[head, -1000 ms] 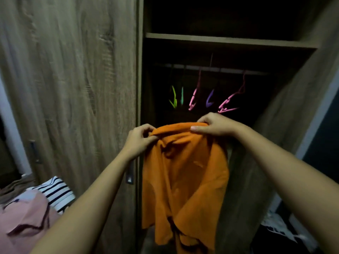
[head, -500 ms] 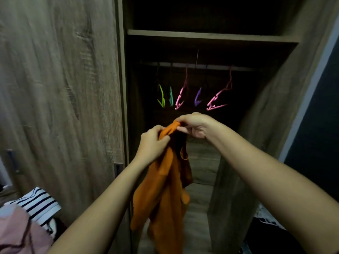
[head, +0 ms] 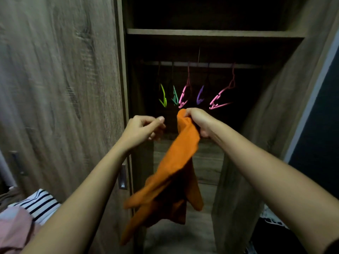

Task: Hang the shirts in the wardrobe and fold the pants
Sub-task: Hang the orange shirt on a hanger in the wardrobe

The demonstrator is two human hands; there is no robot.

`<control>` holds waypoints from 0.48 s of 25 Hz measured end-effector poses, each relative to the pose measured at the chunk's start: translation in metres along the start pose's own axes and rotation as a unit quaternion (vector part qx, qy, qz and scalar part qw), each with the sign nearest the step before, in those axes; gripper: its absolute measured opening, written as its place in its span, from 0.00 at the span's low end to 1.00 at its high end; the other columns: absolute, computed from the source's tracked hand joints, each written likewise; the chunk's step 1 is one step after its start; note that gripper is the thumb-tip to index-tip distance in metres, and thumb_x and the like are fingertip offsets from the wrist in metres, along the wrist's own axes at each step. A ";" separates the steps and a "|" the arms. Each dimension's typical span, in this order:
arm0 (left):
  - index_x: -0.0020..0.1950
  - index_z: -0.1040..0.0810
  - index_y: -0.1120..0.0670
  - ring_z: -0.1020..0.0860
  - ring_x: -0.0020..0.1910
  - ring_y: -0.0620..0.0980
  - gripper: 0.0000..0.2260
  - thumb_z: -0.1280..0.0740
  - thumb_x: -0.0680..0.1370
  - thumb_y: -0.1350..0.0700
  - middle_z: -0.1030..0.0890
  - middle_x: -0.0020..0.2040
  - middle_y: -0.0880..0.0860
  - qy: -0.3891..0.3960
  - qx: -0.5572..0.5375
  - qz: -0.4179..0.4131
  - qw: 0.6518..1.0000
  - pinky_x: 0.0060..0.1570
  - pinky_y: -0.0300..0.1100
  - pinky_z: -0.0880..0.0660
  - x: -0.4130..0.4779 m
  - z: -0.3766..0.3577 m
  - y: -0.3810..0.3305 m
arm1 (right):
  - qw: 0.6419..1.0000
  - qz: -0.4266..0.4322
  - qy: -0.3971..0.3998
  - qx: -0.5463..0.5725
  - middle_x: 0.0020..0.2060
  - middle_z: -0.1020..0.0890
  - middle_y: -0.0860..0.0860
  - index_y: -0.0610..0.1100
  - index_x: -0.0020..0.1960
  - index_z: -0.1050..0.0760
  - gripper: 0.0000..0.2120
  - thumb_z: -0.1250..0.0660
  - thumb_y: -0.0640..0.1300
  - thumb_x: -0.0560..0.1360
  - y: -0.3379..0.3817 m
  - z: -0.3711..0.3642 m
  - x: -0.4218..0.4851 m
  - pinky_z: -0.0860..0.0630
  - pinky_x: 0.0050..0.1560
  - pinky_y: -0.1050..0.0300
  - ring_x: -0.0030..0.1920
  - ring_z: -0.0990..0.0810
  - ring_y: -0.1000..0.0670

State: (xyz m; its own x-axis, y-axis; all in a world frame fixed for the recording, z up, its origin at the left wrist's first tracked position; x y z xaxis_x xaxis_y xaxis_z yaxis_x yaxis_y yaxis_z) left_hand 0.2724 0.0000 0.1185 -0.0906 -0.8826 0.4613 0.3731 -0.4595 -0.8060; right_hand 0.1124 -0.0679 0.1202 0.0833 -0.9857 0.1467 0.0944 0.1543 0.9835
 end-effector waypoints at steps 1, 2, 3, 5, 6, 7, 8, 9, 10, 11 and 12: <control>0.53 0.20 0.52 0.19 0.44 0.49 0.09 0.35 0.78 0.50 0.18 0.43 0.50 -0.040 0.035 -0.025 0.998 0.47 0.45 0.22 0.007 0.007 -0.001 | 0.995 0.007 0.075 -0.061 0.28 0.24 0.50 0.45 0.37 0.28 0.07 0.43 0.38 0.70 0.007 -0.010 -0.006 0.27 0.36 0.59 0.34 0.25 0.50; 0.59 0.23 0.50 0.21 0.52 0.48 0.12 0.34 0.76 0.51 0.20 0.52 0.51 -0.023 0.061 -0.042 0.997 0.54 0.46 0.23 0.013 0.004 -0.003 | 0.981 -0.001 0.160 -0.111 0.27 0.24 0.50 0.44 0.37 0.27 0.06 0.42 0.40 0.69 0.007 -0.024 -0.011 0.28 0.35 0.60 0.32 0.26 0.52; 0.65 0.28 0.49 0.25 0.58 0.47 0.20 0.33 0.73 0.52 0.24 0.59 0.51 0.043 0.063 -0.049 0.996 0.59 0.45 0.26 0.017 -0.009 -0.004 | 0.957 0.031 0.217 -0.190 0.29 0.25 0.50 0.45 0.36 0.26 0.05 0.40 0.42 0.67 0.013 -0.035 -0.016 0.29 0.35 0.61 0.32 0.28 0.53; 0.63 0.29 0.50 0.26 0.58 0.44 0.25 0.32 0.66 0.52 0.26 0.59 0.52 0.189 0.018 -0.027 0.981 0.57 0.39 0.26 0.016 -0.044 0.002 | 0.929 0.089 0.276 -0.229 0.30 0.25 0.52 0.45 0.33 0.26 0.04 0.38 0.42 0.65 0.029 -0.047 -0.029 0.30 0.34 0.65 0.32 0.28 0.56; 0.57 0.27 0.50 0.24 0.53 0.42 0.20 0.32 0.65 0.54 0.24 0.54 0.52 0.234 -0.001 -0.016 0.972 0.52 0.37 0.25 0.011 -0.057 0.004 | 0.919 0.107 0.287 -0.247 0.28 0.25 0.54 0.45 0.33 0.26 0.05 0.38 0.40 0.67 0.036 -0.048 -0.034 0.30 0.34 0.67 0.31 0.28 0.58; 0.51 0.25 0.51 0.22 0.47 0.41 0.14 0.32 0.67 0.55 0.22 0.49 0.52 0.252 -0.009 -0.005 0.968 0.48 0.36 0.24 0.009 -0.065 0.006 | 0.915 0.113 0.288 -0.259 0.26 0.24 0.55 0.44 0.34 0.25 0.07 0.38 0.38 0.69 0.040 -0.045 -0.035 0.30 0.34 0.69 0.30 0.27 0.60; 0.48 0.23 0.53 0.20 0.44 0.43 0.09 0.32 0.69 0.55 0.20 0.46 0.53 0.250 -0.009 0.004 0.968 0.46 0.37 0.24 0.009 -0.068 0.011 | 0.914 0.118 0.282 -0.267 0.26 0.23 0.56 0.43 0.35 0.24 0.07 0.38 0.36 0.70 0.045 -0.038 -0.037 0.29 0.35 0.69 0.30 0.26 0.61; 0.46 0.22 0.55 0.19 0.44 0.46 0.09 0.31 0.70 0.52 0.19 0.46 0.54 0.236 -0.006 0.006 0.972 0.46 0.39 0.23 0.011 -0.066 0.018 | 0.919 0.113 0.258 -0.276 0.27 0.22 0.55 0.42 0.37 0.23 0.06 0.37 0.35 0.69 0.048 -0.026 -0.033 0.29 0.36 0.68 0.31 0.25 0.60; 0.44 0.21 0.54 0.18 0.44 0.48 0.11 0.30 0.69 0.48 0.18 0.46 0.54 0.208 0.008 0.002 0.978 0.46 0.40 0.22 0.014 -0.059 0.022 | 0.923 0.105 0.232 -0.288 0.29 0.21 0.55 0.43 0.38 0.23 0.06 0.37 0.35 0.68 0.049 -0.012 -0.027 0.28 0.37 0.66 0.32 0.24 0.58; 0.40 0.21 0.53 0.18 0.44 0.49 0.12 0.29 0.68 0.45 0.19 0.46 0.53 0.163 0.032 -0.007 0.986 0.45 0.40 0.22 0.020 -0.048 0.027 | 0.920 0.098 0.211 -0.315 0.32 0.21 0.53 0.44 0.39 0.23 0.07 0.36 0.35 0.69 0.048 0.001 -0.022 0.28 0.40 0.63 0.35 0.24 0.56; 0.36 0.23 0.54 0.19 0.43 0.49 0.14 0.28 0.68 0.44 0.20 0.45 0.52 0.112 0.053 -0.018 0.992 0.44 0.41 0.23 0.025 -0.034 0.028 | 0.906 0.099 0.195 -0.362 0.34 0.22 0.52 0.47 0.40 0.23 0.07 0.35 0.36 0.71 0.046 0.012 -0.020 0.29 0.42 0.60 0.37 0.24 0.55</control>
State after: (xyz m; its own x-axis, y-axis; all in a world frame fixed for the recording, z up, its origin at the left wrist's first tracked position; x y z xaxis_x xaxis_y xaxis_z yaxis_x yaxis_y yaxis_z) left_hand 0.2492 -0.0385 0.0947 -0.3035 -0.8709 0.3865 0.4602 -0.4892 -0.7409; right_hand 0.1028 -0.0422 0.1640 0.5005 -0.8568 0.1243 0.6545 0.4684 0.5935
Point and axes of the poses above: each hand's wrist, its own x-axis towards the middle knuckle, its own z-axis out of the back of the hand, y = z × x, the point moved 9 cm from there along x, towards the middle knuckle
